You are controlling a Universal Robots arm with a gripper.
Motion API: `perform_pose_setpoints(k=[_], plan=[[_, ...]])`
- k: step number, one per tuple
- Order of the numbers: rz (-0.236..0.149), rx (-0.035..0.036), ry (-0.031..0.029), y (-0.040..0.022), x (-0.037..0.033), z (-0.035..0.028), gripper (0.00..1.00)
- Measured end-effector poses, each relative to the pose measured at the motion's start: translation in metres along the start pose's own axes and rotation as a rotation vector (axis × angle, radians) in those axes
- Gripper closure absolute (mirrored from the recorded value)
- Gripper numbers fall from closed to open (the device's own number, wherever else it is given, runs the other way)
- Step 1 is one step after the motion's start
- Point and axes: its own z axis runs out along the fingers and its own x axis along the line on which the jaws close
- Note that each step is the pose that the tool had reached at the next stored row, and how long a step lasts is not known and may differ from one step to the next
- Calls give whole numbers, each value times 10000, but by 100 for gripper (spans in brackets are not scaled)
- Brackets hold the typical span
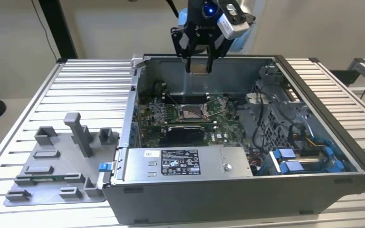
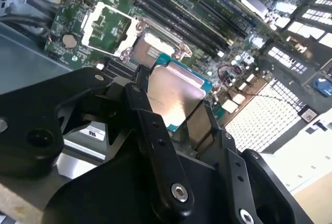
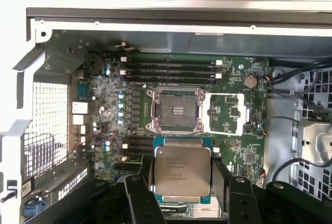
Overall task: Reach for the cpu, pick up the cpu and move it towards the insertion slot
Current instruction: 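Pick up the cpu and move it towards the insertion slot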
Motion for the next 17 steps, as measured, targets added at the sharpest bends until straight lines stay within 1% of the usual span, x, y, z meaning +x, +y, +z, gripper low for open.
perform_pose_setpoints(k=[9,17], plan=[[54,2,-1,173,0,11,100],[54,0,-2,182,0,11,100]])
